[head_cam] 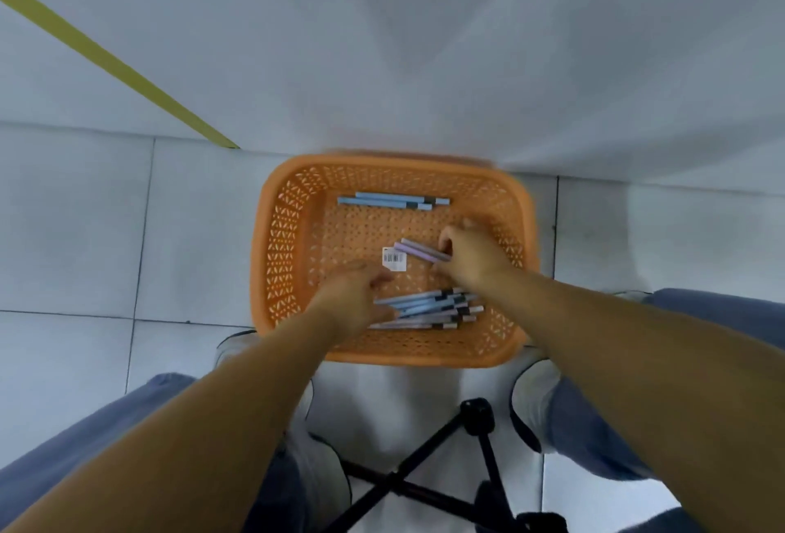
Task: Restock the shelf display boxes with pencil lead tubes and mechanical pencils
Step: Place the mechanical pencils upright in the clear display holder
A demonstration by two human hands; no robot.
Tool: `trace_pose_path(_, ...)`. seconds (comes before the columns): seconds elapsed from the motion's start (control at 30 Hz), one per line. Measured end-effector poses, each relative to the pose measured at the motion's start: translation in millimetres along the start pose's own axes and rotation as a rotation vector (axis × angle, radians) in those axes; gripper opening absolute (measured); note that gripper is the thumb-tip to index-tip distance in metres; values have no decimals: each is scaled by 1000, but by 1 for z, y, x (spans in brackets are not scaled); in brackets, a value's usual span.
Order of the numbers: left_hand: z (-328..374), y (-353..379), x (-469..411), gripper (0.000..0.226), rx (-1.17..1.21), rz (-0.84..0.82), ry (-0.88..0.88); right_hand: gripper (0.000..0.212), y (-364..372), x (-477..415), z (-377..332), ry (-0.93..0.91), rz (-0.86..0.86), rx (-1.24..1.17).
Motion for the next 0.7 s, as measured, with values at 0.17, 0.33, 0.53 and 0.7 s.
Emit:
trace_pose_path(0.17,6,4,-9,60,71,28,-14,22,-5,0,5,-52,-4,36)
trace_pose_path(0.33,10,7,-14,58,149,14,-38,17,-26,-2,-3,-220,235,-62)
trace_pose_path(0.53,10,9,-12,58,216,27,-69,32,-23,-19,-24,-298,301,47)
trace_pose_path(0.7,15,11,-12,62,122,9,-48,49,-9,-22,-30,-197,324,88)
Point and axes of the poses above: each hand's wrist, its own x-axis away from the middle knuckle, its own y-axis out of the palm, z = x × y, the point moved 1 cm from there along -x, towards the middle knuckle, and after that the axes turned 11 degrees about y, right-handed, at the moved point
